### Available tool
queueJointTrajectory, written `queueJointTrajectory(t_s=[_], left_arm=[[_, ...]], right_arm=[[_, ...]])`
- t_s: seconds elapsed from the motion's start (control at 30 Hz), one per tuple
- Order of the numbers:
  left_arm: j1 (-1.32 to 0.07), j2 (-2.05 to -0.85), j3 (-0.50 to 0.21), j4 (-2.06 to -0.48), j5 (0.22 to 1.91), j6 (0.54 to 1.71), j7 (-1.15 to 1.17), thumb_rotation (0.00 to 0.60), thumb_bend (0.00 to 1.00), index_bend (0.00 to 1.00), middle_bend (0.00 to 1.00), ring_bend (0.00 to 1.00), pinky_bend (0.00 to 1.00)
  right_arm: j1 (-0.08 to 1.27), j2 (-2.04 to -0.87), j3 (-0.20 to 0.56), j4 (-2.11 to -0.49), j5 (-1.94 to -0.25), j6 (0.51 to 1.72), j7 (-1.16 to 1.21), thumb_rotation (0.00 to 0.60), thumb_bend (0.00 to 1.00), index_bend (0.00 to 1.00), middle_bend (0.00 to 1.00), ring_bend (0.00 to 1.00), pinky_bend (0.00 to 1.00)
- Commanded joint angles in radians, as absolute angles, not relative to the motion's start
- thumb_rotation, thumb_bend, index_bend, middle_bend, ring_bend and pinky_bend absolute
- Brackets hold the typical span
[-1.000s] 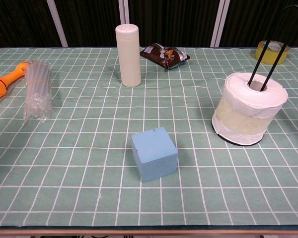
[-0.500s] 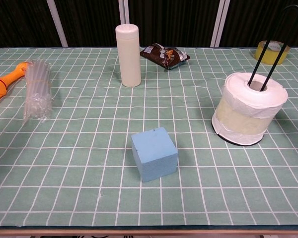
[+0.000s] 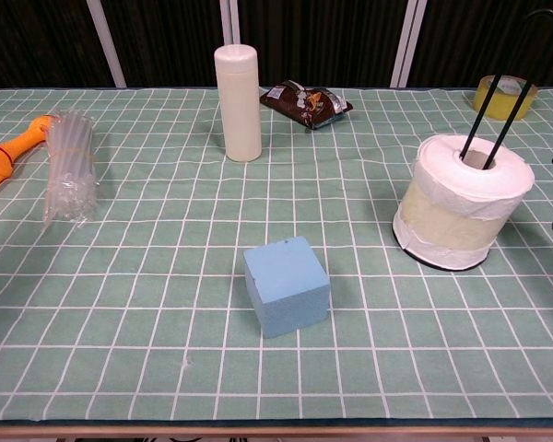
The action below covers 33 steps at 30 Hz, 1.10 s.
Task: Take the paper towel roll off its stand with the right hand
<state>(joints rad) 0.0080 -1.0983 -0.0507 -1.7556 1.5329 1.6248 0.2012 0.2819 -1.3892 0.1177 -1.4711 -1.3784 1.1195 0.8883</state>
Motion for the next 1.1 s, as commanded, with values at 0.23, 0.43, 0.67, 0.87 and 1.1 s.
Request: queueJointTrajectory(t_s=[0.23, 0.43, 0.67, 0.87, 1.1], left_arm=[[0.008, -1.101, -0.051, -1.756, 1.532, 1.624, 0.208, 0.6, 0.05, 0.14, 0.04, 0.0, 0.0], [0.008, -1.103, -0.05, -1.756, 1.53, 1.622, 0.216, 0.6, 0.05, 0.14, 0.04, 0.0, 0.0], [0.011, -1.104, -0.049, -1.757, 1.537, 1.63, 0.222, 0.6, 0.05, 0.14, 0.04, 0.0, 0.0], [0.009, -1.108, -0.048, -1.758, 1.534, 1.624, 0.232, 0.6, 0.05, 0.14, 0.04, 0.0, 0.0], [0.008, -1.109, -0.051, -1.757, 1.526, 1.621, 0.236, 0.6, 0.05, 0.14, 0.04, 0.0, 0.0]], right_arm=[[0.312, -1.465, 0.13, -1.441, -1.358, 1.083, 0.859, 0.6, 0.0, 0.0, 0.0, 0.0, 0.0], [0.33, -1.523, 0.15, -1.414, -1.322, 1.061, 0.829, 0.6, 0.0, 0.0, 0.0, 0.0, 0.0], [0.343, -1.583, 0.171, -1.369, -1.283, 1.048, 0.801, 0.6, 0.0, 0.0, 0.0, 0.0, 0.0], [0.354, -1.627, 0.18, -1.331, -1.267, 1.031, 0.784, 0.6, 0.0, 0.0, 0.0, 0.0, 0.0], [0.372, -1.665, 0.21, -1.307, -1.244, 1.018, 0.774, 0.6, 0.0, 0.0, 0.0, 0.0, 0.0]])
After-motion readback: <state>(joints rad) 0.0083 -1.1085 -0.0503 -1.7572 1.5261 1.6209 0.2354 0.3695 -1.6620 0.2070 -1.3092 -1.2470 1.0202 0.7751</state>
